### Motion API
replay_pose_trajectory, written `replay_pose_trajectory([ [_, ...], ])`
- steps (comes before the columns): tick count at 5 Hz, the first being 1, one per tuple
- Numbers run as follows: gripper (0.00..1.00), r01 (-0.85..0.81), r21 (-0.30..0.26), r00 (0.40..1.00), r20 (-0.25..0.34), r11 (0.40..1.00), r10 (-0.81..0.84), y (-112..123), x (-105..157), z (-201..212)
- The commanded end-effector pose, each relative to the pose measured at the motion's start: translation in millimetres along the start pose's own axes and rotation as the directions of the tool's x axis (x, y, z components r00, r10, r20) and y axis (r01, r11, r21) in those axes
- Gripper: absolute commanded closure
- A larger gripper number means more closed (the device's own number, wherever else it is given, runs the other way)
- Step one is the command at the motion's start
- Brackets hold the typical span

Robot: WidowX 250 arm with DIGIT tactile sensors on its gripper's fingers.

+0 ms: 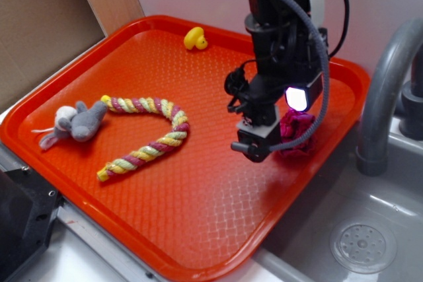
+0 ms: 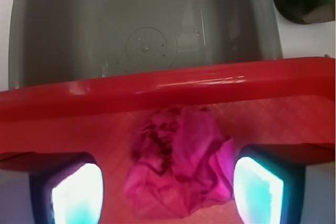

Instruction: Grab the red paper.

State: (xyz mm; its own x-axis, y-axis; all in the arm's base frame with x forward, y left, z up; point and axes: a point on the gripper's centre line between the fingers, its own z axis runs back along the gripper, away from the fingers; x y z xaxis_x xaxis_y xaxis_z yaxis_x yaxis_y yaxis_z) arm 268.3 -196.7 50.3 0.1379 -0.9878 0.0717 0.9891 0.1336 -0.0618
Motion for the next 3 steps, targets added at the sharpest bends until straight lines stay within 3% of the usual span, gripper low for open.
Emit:
replay_pose_trajectory([
  [1, 0.00, -0.007, 0.074, 0.997, -0.077, 0.997, 0.013, -11.9, 9.3, -2.4],
  [3, 0.00, 0.003, 0.129, 0.980, -0.200, 0.992, 0.023, -16.8, 9.7, -20.4],
])
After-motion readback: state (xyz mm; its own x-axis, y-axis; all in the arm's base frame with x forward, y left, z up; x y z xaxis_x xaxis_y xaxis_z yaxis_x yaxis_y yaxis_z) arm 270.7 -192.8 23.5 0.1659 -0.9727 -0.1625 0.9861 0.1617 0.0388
